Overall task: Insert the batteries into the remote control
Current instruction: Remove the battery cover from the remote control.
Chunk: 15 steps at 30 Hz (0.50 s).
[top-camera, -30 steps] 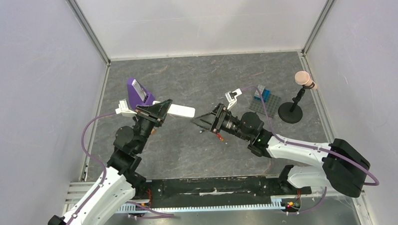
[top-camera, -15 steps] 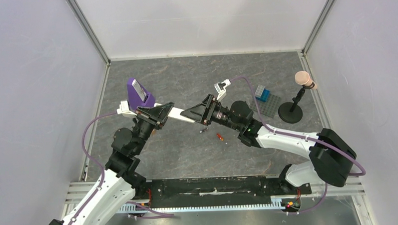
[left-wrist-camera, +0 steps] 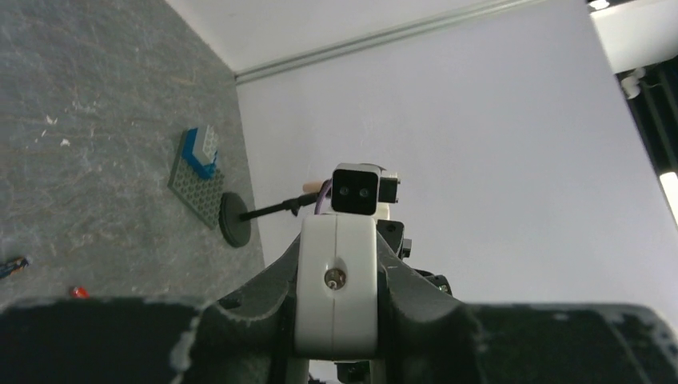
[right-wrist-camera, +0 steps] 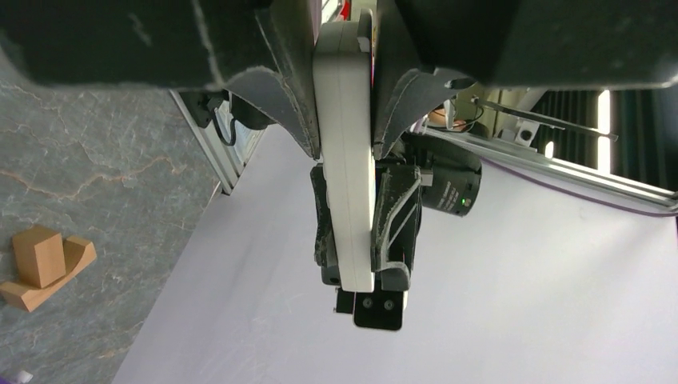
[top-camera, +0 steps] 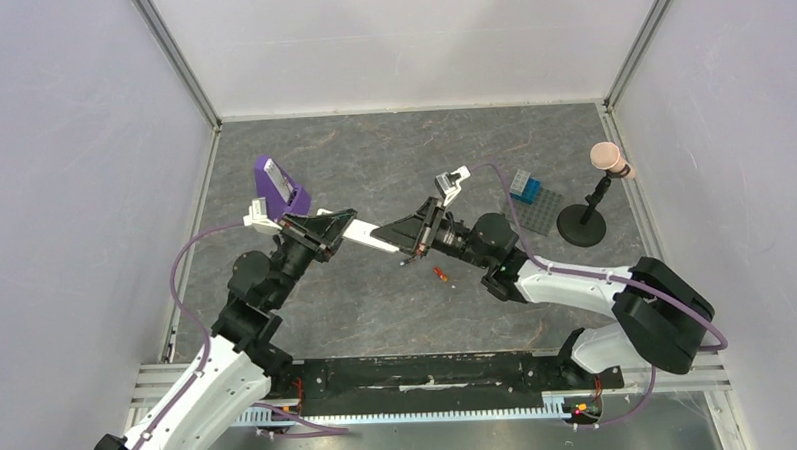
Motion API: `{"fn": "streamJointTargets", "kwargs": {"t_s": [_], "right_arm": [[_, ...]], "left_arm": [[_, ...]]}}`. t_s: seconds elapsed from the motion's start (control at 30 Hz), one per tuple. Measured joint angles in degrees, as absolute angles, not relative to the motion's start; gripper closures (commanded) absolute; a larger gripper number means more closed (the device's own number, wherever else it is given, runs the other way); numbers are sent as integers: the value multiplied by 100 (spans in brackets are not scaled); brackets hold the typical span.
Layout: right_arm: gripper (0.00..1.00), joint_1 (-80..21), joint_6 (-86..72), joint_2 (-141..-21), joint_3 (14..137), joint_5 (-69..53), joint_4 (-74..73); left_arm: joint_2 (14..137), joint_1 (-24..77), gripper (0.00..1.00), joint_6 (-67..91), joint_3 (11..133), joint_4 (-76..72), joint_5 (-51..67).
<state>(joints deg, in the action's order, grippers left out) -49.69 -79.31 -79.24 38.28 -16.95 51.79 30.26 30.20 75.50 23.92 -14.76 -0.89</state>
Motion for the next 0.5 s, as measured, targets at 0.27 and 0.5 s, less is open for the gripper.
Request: {"fn": "streamJointTargets", "kwargs": {"t_s": [0.27, 0.5], "right_arm": [[74, -4816, -8232, -8001, 3181, -2034, 6261], [54, -4703, -8197, -8093, 3212, -2099, 6086]], "left_arm": [[3323, 3050, 98, 7487, 2786, -840, 381], [3524, 2954, 98, 7325, 2790, -932, 246]]}}
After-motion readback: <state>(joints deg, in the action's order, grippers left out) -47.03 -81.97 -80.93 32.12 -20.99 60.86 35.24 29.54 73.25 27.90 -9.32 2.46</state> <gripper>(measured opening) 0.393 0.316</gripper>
